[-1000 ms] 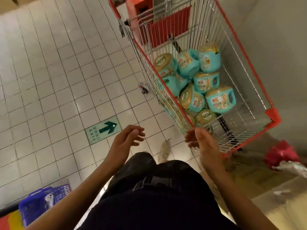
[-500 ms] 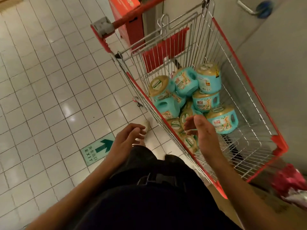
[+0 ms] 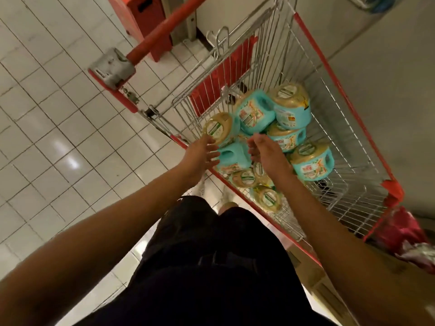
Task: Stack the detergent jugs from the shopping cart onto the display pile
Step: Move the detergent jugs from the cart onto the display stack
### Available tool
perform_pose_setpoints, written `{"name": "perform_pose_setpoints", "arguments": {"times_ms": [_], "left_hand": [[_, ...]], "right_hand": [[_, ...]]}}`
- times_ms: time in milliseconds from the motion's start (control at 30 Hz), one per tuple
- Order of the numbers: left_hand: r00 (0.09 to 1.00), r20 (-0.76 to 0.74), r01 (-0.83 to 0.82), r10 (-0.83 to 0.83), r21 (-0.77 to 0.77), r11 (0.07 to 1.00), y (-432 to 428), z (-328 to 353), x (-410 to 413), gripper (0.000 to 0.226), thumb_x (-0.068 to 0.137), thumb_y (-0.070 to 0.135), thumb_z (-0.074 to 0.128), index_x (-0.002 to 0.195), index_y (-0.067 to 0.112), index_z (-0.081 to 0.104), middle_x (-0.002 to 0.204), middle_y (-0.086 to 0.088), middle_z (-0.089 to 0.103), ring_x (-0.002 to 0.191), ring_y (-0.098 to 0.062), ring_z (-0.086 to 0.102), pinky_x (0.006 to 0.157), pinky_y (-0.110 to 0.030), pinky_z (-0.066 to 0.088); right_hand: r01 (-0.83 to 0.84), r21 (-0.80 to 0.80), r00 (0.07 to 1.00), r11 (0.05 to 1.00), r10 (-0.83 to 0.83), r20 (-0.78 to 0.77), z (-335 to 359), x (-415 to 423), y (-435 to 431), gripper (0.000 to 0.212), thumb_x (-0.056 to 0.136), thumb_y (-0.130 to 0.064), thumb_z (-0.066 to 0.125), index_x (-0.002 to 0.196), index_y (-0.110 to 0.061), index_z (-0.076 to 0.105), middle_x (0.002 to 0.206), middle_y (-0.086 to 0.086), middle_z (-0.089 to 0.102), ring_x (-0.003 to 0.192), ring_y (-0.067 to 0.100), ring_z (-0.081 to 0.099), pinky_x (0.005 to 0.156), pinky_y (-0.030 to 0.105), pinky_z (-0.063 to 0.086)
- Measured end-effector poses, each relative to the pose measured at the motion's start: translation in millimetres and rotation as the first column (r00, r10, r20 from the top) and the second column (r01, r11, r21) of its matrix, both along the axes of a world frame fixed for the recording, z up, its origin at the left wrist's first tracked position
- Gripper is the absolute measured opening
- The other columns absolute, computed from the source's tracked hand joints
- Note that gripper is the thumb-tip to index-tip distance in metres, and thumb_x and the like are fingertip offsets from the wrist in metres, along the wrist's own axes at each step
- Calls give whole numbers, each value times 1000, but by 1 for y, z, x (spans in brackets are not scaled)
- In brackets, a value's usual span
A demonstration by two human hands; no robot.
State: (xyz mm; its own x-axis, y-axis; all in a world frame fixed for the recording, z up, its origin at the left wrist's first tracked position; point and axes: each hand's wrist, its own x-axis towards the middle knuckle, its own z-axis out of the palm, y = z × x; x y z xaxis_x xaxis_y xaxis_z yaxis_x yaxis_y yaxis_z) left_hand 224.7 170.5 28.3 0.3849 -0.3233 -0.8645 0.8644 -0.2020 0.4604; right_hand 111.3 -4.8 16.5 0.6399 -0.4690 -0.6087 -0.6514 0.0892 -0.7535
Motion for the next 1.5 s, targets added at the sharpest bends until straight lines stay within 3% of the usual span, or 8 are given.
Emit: {"name": "perform_pose_setpoints", "arguments": {"times_ms": [367,467,633,967,1133,1233,1367,1500], "left_hand": [[949,-106,-236,298,393,889,-78,-127,39,46,109,40,45,138,7,54,112,-10,64,89,-24,62,62,-29,49],[951,-101,-204,292,503,840,-88,-160,41,51,110,47,35,144,11,48,133,-15,57,104,-30,62,83,-45,59],[935,-71,-239,349,602,762,-109,-198,35,60,109,49,24,156,12,32,150,-18,44,136,-40,46,114,-57,42],[830,-65,-424,555,572,702,-115,-232,42,70,105,68,31,157,22,31,100,-7,54,78,-23,54,66,-41,46],[821,-82,-423,564,576,699,-122,-214,49,72,100,70,41,153,21,36,125,-13,58,110,-32,59,89,-50,52],[848,-80,-386,524,583,715,-124,-190,52,73,96,69,42,150,20,40,134,-15,55,120,-37,56,101,-58,51],[968,54,-233,246,559,796,-123,-145,52,75,100,70,25,140,15,58,137,-16,55,116,-36,64,91,-50,57],[958,285,-164,16,501,850,-121,-95,52,54,107,55,40,124,12,67,118,-11,69,94,-26,72,81,-42,62]], "right_hand": [[-329,-145,930,933,294,-223,-142,137,-55,24,108,-43,50,111,-20,57,119,8,64,114,26,60,89,32,41],[-423,-129,879,897,371,-299,-176,154,-64,40,109,-42,51,129,-9,60,139,19,60,127,33,59,102,40,48],[-405,-84,881,910,364,-303,-216,162,-76,39,106,-35,59,132,-7,62,139,16,60,125,30,59,93,31,46],[-378,-44,904,925,358,-232,-272,149,-86,27,108,-37,39,109,-14,53,118,12,49,119,27,51,114,51,40],[-51,41,980,998,58,-188,-252,137,-65,60,115,-43,28,158,-2,35,167,15,33,154,28,32,130,49,21],[-36,96,979,995,54,-196,-228,135,-74,66,111,-57,29,160,-14,38,166,13,40,153,30,38,129,48,27],[91,202,986,975,-59,-158,-192,127,-99,69,110,-61,30,160,-15,41,160,10,50,148,27,45,126,44,34],[316,260,940,912,-265,-214,-143,109,-117,75,107,-68,24,162,-19,40,162,11,48,149,29,45,124,49,38]]}}
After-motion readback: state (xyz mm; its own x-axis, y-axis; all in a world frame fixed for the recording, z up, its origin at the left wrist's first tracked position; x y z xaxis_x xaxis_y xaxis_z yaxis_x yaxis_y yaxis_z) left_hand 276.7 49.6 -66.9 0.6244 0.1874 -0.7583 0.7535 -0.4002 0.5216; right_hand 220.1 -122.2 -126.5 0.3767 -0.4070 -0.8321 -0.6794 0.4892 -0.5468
